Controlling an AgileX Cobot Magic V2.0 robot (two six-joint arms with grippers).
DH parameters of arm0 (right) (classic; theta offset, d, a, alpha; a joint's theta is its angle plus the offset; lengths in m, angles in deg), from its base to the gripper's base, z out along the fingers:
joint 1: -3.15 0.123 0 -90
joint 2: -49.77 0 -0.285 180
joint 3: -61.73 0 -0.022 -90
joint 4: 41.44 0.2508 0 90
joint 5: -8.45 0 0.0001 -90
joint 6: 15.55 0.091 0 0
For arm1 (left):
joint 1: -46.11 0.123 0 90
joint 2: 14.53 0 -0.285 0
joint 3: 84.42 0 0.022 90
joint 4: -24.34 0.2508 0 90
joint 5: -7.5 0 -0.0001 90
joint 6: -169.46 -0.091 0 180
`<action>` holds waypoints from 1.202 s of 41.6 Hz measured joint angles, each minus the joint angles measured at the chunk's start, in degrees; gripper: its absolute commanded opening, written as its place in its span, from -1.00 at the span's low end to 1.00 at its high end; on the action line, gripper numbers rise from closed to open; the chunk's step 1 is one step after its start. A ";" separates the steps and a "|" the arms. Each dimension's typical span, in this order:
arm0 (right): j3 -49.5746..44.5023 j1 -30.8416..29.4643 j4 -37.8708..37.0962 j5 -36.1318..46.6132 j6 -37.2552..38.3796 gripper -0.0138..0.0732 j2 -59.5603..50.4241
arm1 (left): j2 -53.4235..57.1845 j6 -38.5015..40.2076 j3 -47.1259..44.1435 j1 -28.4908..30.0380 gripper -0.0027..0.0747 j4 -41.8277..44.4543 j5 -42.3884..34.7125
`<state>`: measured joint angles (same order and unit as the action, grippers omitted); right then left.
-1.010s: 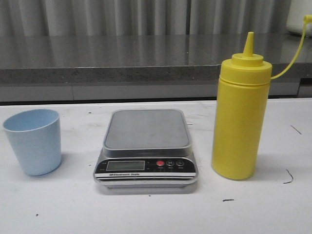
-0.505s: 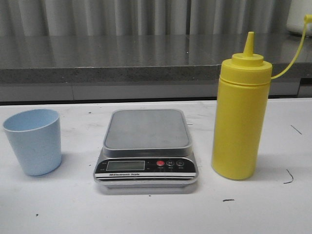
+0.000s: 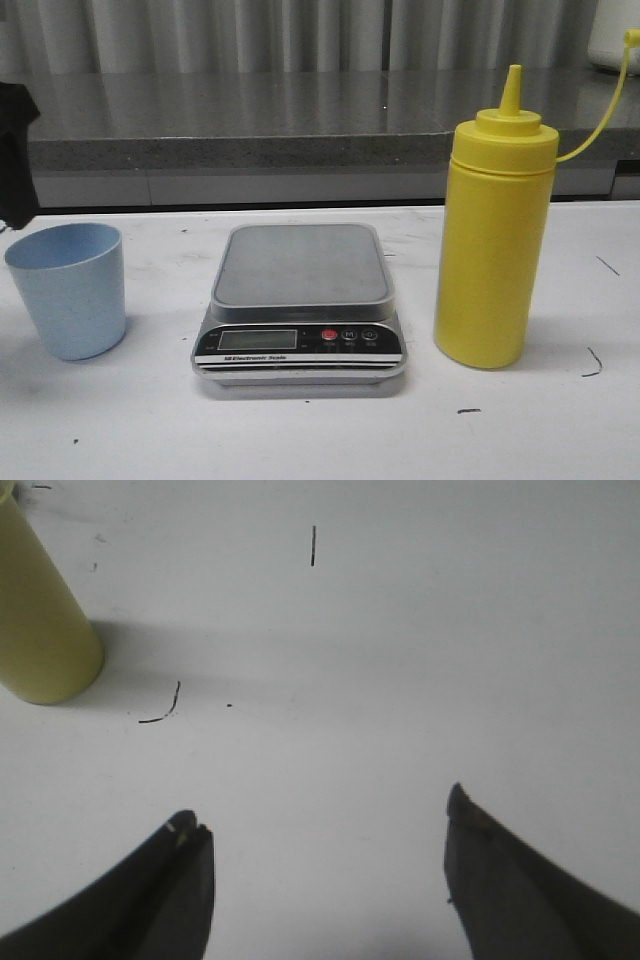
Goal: Pour seasoning into cup on scale with both arms
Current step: 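Reach the left gripper to the light blue cup and grasp it, then lift the blue cup with the left gripper and lower it onto the scale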
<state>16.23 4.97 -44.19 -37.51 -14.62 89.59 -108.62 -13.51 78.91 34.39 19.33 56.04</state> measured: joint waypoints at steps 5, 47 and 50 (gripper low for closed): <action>0.00 0.00 0.00 0.00 0.00 0.50 0.00 | -5.30 0.12 2.87 -0.09 0.21 0.13 0.00; 0.00 0.00 -0.09 -0.09 0.00 0.50 0.00 | -10.42 0.22 10.90 -2.84 -0.98 0.28 3.73; 0.00 0.00 -0.09 -0.09 0.00 0.50 0.00 | -9.79 0.22 13.90 -4.82 -0.98 0.43 5.91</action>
<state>16.23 4.97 -44.28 -37.61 -14.62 89.59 -118.40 -13.29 92.81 29.56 19.76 61.94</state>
